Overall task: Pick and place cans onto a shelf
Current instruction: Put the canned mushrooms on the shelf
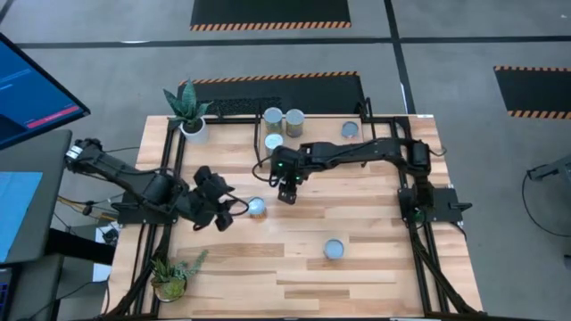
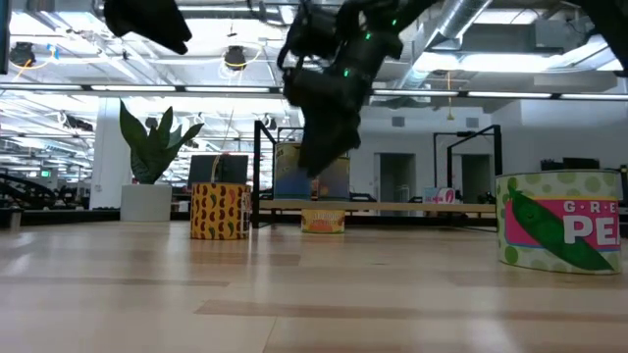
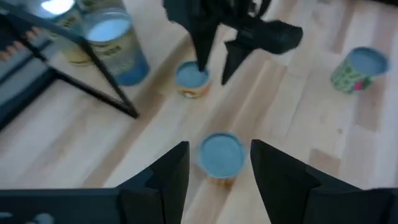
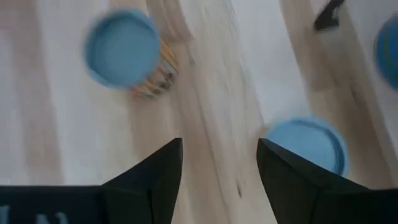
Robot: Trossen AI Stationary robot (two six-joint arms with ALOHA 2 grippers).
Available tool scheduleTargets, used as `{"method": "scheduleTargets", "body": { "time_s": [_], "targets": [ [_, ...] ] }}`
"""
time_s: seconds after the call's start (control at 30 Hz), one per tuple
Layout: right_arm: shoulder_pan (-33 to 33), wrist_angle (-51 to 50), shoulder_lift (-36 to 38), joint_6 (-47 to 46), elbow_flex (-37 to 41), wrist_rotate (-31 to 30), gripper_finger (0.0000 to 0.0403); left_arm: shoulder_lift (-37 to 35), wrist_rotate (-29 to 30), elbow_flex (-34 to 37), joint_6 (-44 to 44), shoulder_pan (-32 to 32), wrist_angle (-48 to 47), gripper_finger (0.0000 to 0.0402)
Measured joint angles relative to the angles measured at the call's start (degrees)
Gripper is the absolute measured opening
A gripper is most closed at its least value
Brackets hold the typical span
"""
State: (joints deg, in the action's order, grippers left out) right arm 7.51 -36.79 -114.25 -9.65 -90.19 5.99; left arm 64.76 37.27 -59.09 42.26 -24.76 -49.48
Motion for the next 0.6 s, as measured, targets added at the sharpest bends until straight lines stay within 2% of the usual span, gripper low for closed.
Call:
{"method": "scheduleTargets", "body": {
  "time_s": [0.2,0.3,0.37,0.6],
  "targets": [
    [0.5,1.0,-3.8,0.6,-0.2,-1.5,0.0220,0.0,6.7,0.0,2.9,-3.3,-3.8,0.0163],
    [0.9,-2.4,-5.1,1.0,0.3,-3.6,0.0219,0.0,9.2,0.0,3.2,-5.1,-3.7,0.0163],
    [1.1,-0.5,-6.1,1.0,0.0,-3.7,0.0219,0.0,10.0,0.0,3.9,-6.3,-3.7,0.0163],
    [1.0,-3.0,-8.5,-0.3,-0.3,-4.8,0.0214,0.0,11.1,0.0,7.3,-8.8,-3.3,0.0163]
  ]
}}
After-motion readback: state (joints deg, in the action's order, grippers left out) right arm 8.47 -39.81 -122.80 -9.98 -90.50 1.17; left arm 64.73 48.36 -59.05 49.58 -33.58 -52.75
